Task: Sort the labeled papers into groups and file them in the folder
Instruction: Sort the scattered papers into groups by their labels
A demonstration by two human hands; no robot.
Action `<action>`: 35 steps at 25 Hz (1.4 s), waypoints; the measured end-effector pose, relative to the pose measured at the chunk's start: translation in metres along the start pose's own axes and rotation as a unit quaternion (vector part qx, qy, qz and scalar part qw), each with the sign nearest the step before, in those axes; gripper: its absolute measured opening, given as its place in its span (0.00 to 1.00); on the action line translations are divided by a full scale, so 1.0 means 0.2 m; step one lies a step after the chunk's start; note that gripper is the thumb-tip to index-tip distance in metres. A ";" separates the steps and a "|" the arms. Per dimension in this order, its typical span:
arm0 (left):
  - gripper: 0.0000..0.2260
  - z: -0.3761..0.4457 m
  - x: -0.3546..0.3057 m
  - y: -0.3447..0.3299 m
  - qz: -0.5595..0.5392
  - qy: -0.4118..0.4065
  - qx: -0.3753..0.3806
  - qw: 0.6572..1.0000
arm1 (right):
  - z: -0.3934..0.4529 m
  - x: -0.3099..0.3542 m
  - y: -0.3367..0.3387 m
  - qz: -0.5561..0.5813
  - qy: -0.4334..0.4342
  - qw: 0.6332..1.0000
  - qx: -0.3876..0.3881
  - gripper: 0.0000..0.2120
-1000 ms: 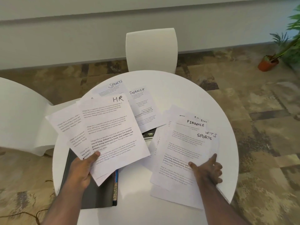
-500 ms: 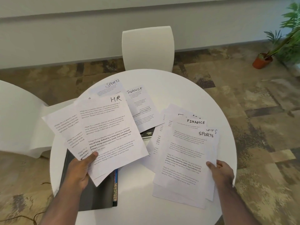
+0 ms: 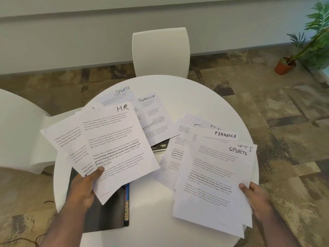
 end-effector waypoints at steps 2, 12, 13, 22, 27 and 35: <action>0.14 0.01 0.01 0.01 0.000 0.002 -0.003 1.000 | -0.01 -0.03 0.02 0.032 -0.017 0.999 0.013 0.08; 0.17 0.04 0.04 -0.01 -0.011 0.005 0.006 1.000 | -0.20 0.39 -0.04 -0.134 0.135 0.979 -0.080 0.19; 0.17 0.05 0.04 -0.01 -0.011 0.006 0.005 1.000 | -0.21 0.43 -0.05 -0.144 0.146 0.975 -0.082 0.20; 0.16 0.04 0.03 0.00 -0.019 0.007 0.012 1.000 | -0.42 0.80 0.23 -0.072 0.278 0.920 -0.268 0.17; 0.16 0.03 -0.01 0.00 -0.028 -0.005 0.012 1.000 | -0.35 0.95 0.22 0.119 0.271 0.905 -0.305 0.14; 0.24 0.04 -0.09 -0.02 -0.046 -0.028 0.018 0.998 | -0.15 0.95 -0.95 0.020 0.246 0.967 -0.060 0.14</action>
Point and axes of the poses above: each hand's wrist, its own z-axis towards the middle knuckle, its own y-axis out of the back of the hand, x = y × z, the point moved 7 cm from there along z, towards the middle knuckle, and after that the axes turned 5 degrees about -x, right-handed, at the moved point
